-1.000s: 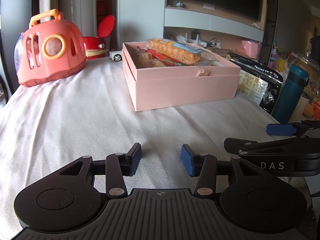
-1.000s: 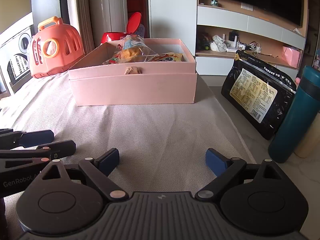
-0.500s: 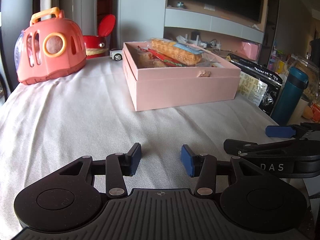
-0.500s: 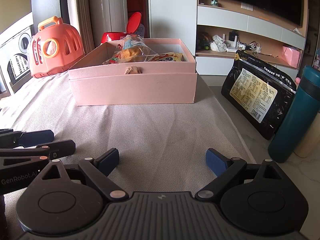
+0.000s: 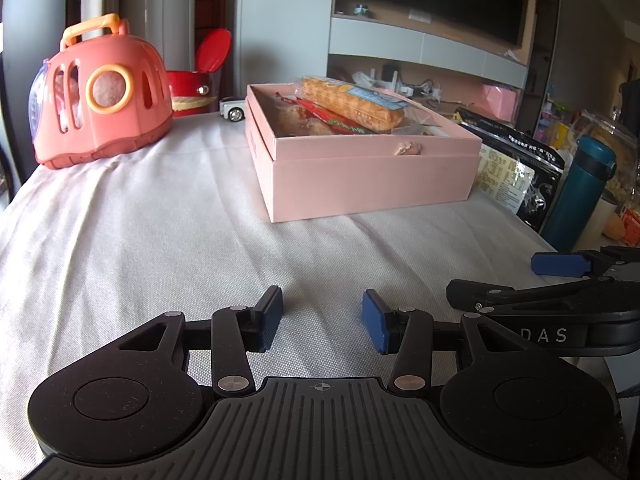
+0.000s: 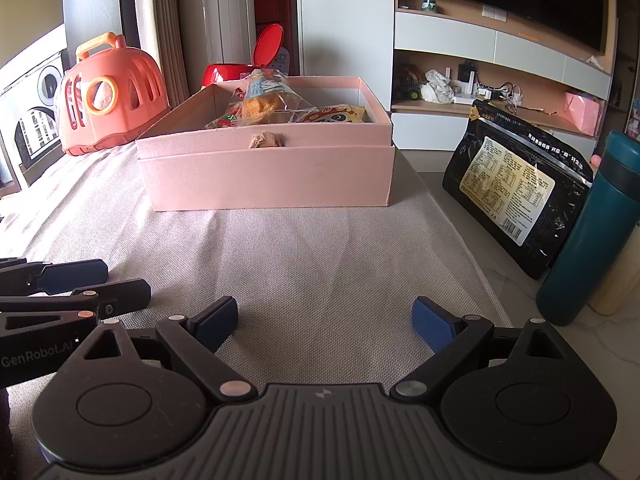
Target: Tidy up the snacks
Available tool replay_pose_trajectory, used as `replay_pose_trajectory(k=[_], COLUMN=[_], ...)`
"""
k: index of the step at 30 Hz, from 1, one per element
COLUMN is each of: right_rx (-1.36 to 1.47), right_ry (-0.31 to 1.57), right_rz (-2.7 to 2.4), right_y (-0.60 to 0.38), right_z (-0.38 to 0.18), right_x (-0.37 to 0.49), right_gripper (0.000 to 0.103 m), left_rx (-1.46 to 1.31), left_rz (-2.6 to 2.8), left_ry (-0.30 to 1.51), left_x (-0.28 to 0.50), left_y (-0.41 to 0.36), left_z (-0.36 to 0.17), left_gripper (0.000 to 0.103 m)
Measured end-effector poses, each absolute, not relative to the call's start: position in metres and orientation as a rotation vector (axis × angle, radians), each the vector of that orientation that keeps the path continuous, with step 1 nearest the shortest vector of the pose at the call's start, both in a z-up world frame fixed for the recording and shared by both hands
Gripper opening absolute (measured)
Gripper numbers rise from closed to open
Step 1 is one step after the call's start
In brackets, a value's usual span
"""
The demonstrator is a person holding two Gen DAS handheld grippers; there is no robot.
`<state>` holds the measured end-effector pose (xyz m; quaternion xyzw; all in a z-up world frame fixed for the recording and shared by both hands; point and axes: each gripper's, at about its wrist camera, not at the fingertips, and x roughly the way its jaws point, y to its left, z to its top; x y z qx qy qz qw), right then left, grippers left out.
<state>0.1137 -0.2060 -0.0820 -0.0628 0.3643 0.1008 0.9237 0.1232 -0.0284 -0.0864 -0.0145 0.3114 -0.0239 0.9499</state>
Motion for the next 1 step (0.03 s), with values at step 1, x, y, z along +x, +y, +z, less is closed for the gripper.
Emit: replay_pose_trajectory(k=[1], right_rx=[-0.127], right_ry=[0.75], right_rz=[0.204], right_y=[-0.2062], right_z=[-0.0819], right_x=[0.114], right_gripper=[0.096], left_rx=[-0.031], left_rz=[-0.048], left_ry=[0.634], left_x=[0.1233], left_y=[-0.0284], left_z=[-0.0864], left_gripper=[0.049])
